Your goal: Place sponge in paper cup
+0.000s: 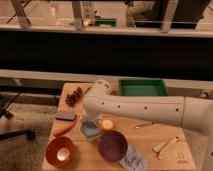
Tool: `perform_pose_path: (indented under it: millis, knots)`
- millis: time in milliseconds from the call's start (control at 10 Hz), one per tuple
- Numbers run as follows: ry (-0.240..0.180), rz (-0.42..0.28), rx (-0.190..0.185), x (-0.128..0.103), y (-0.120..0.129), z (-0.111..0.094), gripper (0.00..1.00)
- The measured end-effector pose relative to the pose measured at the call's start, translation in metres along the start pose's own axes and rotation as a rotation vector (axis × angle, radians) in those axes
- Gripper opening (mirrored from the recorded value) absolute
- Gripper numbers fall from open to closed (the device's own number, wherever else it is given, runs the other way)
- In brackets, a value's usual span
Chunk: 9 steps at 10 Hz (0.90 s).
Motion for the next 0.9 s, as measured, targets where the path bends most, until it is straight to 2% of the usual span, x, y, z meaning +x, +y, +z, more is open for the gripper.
perform_pose_path:
  millis: [500, 700, 900]
  knots:
    - [-0.005, 0.011, -0.006, -0.002, 0.003, -0.006, 0.8]
    - [-0.018, 0.069, 0.003, 0.004, 0.014, -0.014, 0.8]
    - [-0.02, 0.157, -0.005, 0.015, 0.042, -0.028, 0.8]
